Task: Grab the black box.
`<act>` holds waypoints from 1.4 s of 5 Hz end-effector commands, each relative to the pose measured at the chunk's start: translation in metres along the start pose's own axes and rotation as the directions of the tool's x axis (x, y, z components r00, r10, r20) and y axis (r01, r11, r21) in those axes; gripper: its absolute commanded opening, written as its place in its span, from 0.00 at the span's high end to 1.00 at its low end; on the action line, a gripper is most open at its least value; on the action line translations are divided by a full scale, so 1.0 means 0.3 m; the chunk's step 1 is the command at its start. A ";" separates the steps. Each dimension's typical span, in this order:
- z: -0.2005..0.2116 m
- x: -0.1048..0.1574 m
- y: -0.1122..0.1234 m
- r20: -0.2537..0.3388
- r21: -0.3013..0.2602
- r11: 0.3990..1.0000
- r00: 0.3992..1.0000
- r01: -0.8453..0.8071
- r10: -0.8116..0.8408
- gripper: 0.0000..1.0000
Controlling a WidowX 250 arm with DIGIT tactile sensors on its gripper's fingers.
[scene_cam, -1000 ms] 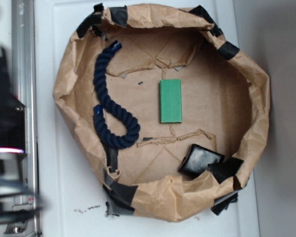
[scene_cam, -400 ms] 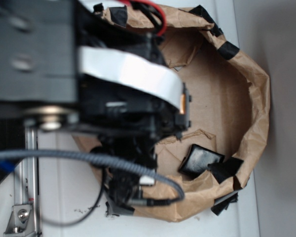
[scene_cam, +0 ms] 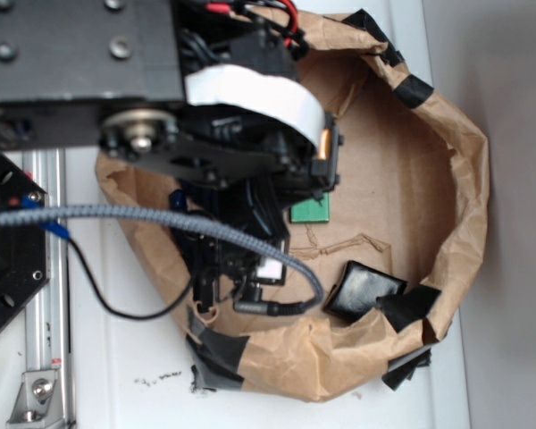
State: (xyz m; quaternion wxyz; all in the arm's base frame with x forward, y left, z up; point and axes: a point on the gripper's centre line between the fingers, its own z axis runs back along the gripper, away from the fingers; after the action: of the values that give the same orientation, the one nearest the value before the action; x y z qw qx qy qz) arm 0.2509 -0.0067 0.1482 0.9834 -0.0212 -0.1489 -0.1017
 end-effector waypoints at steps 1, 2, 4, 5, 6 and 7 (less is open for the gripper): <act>-0.020 0.020 0.003 -0.006 0.021 1.000 1.000 0.013 -0.012 0.00; -0.003 0.014 0.010 0.023 0.032 0.999 1.000 -0.006 0.006 0.00; -0.022 0.018 0.005 0.015 0.027 1.000 1.000 0.005 -0.005 0.00; -0.041 0.024 -0.012 -0.002 0.010 1.000 1.000 0.013 -0.013 0.00; -0.086 0.056 -0.051 -0.037 -0.059 0.997 0.998 0.043 -0.045 0.00; -0.145 0.087 -0.100 -0.057 -0.098 0.991 0.993 0.095 -0.101 0.00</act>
State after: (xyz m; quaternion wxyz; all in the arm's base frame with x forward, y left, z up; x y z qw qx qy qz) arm 0.2722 -0.0379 0.0961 0.9843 -0.0603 -0.0823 -0.1441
